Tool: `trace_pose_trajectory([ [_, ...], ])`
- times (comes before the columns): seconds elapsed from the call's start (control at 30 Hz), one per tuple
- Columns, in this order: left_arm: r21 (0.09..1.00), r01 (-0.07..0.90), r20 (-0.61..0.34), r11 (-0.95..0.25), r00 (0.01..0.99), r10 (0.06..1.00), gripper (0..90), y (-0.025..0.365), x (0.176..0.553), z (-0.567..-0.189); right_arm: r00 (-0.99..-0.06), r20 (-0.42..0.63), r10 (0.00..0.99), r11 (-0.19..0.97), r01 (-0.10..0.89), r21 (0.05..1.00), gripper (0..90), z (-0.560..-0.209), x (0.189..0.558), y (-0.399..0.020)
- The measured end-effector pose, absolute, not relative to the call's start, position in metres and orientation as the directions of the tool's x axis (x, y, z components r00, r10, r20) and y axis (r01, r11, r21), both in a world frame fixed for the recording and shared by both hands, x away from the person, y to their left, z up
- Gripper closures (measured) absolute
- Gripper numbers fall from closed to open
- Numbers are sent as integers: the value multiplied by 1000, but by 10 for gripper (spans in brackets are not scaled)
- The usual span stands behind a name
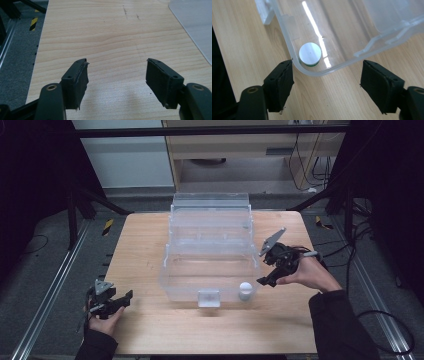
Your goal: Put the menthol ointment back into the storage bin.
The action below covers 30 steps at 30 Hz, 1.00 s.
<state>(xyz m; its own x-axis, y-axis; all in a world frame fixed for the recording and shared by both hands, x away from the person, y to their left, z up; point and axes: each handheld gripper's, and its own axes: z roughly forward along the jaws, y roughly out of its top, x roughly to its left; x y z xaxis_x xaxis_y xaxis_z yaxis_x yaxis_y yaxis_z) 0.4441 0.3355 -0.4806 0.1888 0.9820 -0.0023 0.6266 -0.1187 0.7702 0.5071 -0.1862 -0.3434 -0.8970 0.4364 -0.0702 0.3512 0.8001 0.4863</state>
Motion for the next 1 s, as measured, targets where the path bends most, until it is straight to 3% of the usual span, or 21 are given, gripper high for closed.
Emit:
trace_pose_trajectory([
  [0.23, 768, 628, 2, -125, 193, 981, 336, 335, 445, -481, -817, -67, 573, 655, 407, 637, 163, -365, 485, -214],
  [0.47, 766, 630, 2, -123, 190, 982, 335, 335, 444, -481, -721, -9, 693, 507, 478, 717, 124, -402, 473, -238],
  [1.0, 774, 621, 3, -124, 192, 981, 324, 336, 446, -482, -483, 54, 874, 285, 598, 749, 99, -471, 464, -278],
])
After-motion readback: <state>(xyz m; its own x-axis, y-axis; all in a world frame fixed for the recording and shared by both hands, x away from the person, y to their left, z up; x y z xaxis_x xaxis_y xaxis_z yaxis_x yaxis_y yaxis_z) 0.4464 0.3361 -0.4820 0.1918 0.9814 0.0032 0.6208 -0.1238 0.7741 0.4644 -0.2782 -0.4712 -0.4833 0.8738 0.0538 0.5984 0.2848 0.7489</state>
